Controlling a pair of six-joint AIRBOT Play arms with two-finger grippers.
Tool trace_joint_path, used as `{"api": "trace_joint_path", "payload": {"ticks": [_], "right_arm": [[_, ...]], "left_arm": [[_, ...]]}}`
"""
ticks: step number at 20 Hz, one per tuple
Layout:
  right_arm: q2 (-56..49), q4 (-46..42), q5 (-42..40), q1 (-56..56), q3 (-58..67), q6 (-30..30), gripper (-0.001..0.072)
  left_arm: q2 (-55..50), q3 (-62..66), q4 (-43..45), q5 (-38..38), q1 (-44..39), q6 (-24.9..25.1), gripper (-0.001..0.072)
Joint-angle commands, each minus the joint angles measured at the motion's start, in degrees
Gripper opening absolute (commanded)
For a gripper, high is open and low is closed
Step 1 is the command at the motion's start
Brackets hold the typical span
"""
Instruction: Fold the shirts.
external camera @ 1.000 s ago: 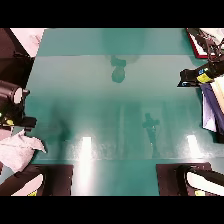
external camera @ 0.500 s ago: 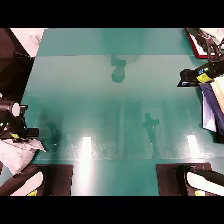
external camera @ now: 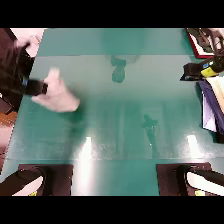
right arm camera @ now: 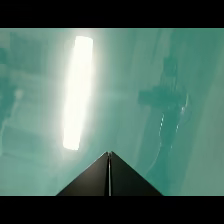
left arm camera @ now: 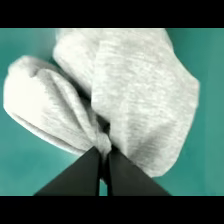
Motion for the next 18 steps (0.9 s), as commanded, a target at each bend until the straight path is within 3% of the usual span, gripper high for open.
{"api": "trace_joint_path", "payload": {"ticks": [1,6,10,11,12,14,16,18], "right_arm": [[0.0,-0.4,-0.7,-0.1,7.1,0.0,0.0017],[0.0,-0.5,-1.9,-0.1,15.7,0.0,0.0017],[0.0,-0.5,-1.7,-0.1,17.4,0.0,0.0017],[0.0,-0.5,-1.8,-0.1,17.0,0.0,0.0017],[-0.1,-0.5,-1.7,-0.1,16.8,0.0,0.0017],[-0.1,-0.5,-1.7,-0.1,15.9,0.0,0.0016],[-0.1,-0.5,-1.7,-0.1,14.6,0.0,0.0017],[-0.1,-0.4,-1.7,0.0,13.1,0.0,0.0017]], "left_arm": [[-3.3,18.1,-8.0,2.0,-11.9,2.8,0.0021],[-16.6,23.6,-24.9,10.5,-16.2,11.2,0.0022],[-29.5,23.7,-25.7,11.9,-16.2,11.6,0.005],[-31.5,23.7,-25.7,11.5,-15.9,11.6,0.0404],[-32.4,23.7,-25.7,10.6,-15.2,10.8,0.064],[-31.6,23.7,-25.8,5.7,-11.7,11.5,0.0518],[-29.4,22.4,-25.7,0.3,-6.3,12.3,0.0501],[-25.4,15.7,-26.1,-0.4,-1.4,12.6,0.0501]]}}
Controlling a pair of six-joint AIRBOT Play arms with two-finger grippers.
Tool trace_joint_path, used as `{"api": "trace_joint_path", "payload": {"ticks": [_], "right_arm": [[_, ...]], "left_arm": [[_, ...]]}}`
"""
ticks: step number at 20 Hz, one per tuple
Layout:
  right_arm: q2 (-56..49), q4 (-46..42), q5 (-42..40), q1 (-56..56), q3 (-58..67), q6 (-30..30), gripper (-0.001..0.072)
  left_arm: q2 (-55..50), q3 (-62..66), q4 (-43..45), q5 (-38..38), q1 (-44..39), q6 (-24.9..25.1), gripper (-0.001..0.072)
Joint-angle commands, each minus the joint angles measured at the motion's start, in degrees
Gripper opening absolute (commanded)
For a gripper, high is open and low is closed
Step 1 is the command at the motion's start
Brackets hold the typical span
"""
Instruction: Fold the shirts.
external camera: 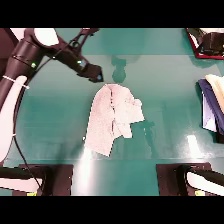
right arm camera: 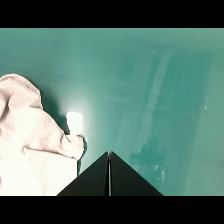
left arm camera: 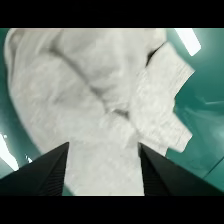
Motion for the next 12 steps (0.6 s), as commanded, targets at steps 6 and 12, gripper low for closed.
{"api": "trace_joint_path", "payload": {"ticks": [6,12], "right_arm": [[0.0,0.2,-0.4,0.0,-5.9,0.0,0.0016],[-0.1,0.2,-1.0,0.0,-7.3,0.0,0.0017]], "left_arm": [[18.8,-50.1,-13.3,10.5,10.2,6.5,0.0503],[19.0,-68.6,-18.6,18.6,10.2,10.1,0.0502]]}}
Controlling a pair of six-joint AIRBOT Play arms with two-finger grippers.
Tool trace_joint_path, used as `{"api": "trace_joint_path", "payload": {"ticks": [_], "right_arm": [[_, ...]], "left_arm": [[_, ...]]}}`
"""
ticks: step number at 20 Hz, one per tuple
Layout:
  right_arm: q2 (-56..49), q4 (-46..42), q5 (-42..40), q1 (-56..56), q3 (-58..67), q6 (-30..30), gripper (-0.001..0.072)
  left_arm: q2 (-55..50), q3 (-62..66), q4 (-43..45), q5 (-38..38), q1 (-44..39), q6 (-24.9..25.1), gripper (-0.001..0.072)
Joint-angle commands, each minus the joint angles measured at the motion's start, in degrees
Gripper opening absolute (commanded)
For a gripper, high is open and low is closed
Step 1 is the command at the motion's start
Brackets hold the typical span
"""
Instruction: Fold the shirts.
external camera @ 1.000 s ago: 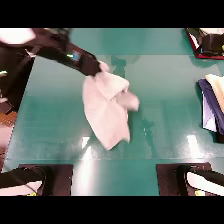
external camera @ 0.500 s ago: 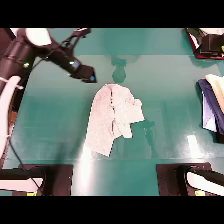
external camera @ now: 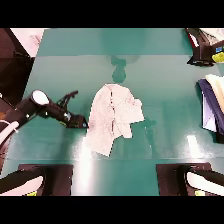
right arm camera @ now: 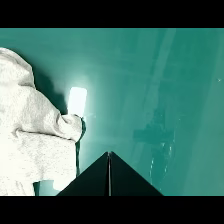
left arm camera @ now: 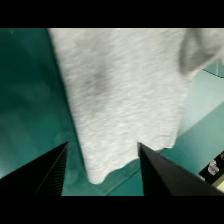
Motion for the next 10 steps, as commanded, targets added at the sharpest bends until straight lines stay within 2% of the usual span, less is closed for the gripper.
{"api": "trace_joint_path", "payload": {"ticks": [1,4,6,7,8,9,10], "right_arm": [[0.0,0.0,-0.4,0.0,-0.5,0.0,0.0016],[0.0,0.0,-0.5,0.0,-0.5,0.0,0.0017],[0.0,0.0,-0.5,0.0,-0.6,0.0,0.0017],[0.0,0.0,-0.4,0.0,-0.6,0.0,0.0017],[-0.2,0.0,0.0,0.0,-0.6,0.0,0.0016],[-0.7,0.0,0.8,0.0,-0.6,0.0,0.0017],[-1.8,0.3,2.2,0.0,-0.6,0.0,0.0017]], "left_arm": [[0.8,-8.0,-3.1,5.4,-0.5,2.3,0.0502],[0.4,-8.2,-3.3,9.6,-5.8,1.9,0.05],[-1.2,-8.2,-3.1,12.2,-9.0,-0.2,0.0499],[-1.9,-8.1,-3.1,12.3,-9.4,-1.0,0.0429],[-2.1,-7.9,-3.2,12.2,-9.4,-1.2,0.0098],[-2.1,-6.9,-2.9,11.3,-9.1,-1.2,0.0023],[-2.0,-5.1,-2.2,9.4,-8.3,-1.2,0.0022]]}}
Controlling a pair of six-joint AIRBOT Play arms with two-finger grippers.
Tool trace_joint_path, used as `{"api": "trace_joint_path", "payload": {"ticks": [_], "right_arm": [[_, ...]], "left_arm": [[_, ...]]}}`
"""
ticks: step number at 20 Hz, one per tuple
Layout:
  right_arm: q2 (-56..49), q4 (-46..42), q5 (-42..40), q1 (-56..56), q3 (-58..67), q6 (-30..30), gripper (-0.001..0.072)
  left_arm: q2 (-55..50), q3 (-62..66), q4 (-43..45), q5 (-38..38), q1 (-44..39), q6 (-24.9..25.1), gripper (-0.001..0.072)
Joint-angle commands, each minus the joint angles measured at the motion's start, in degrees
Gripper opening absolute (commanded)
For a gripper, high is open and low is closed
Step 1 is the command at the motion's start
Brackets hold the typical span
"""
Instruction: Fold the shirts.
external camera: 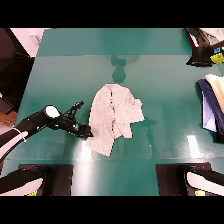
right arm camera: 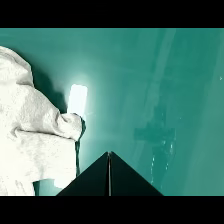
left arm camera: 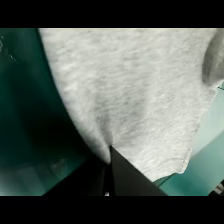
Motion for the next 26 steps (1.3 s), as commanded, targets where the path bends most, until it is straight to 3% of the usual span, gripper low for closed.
{"api": "trace_joint_path", "payload": {"ticks": [1,3,6,7,9,12,17,21,26], "right_arm": [[-2.8,0.6,3.9,0.0,-0.3,-0.4,0.0017],[-5.0,3.0,2.7,0.0,-5.1,-2.6,0.0031],[-9.8,10.3,-0.6,-0.3,-16.1,-5.6,0.0558],[-12.1,13.7,-2.2,-0.2,-19.6,-7.1,0.0576],[-16.9,19.5,-5.7,0.6,-24.3,-11.0,0.0574],[-22.2,24.0,-13.5,2.9,-27.4,-12.2,0.0573],[-25.1,25.9,-18.3,8.3,-27.3,-12.7,0.0542],[-25.1,25.0,-18.1,11.0,-25.6,-14.4,0.0025],[-15.7,14.0,-10.9,6.0,-16.5,-10.3,0.0014]], "left_arm": [[-0.3,4.5,1.6,-3.1,0.9,-1.0,0.0022],[1.2,10.4,4.4,-7.3,3.2,-1.0,0.0022],[2.7,19.6,8.6,-11.5,6.2,-1.0,0.0022],[2.9,21.6,8.8,-11.6,6.5,-1.0,0.0022],[2.9,24.2,8.8,-11.2,6.5,-1.0,0.0022],[2.9,24.5,9.1,-11.3,6.5,-1.0,0.0022],[2.9,24.5,9.1,-11.1,6.5,-1.0,0.0023],[2.9,24.5,9.1,-11.6,6.5,-1.0,0.0022],[3.1,36.3,20.9,-20.9,6.5,-4.1,0.0022]]}}
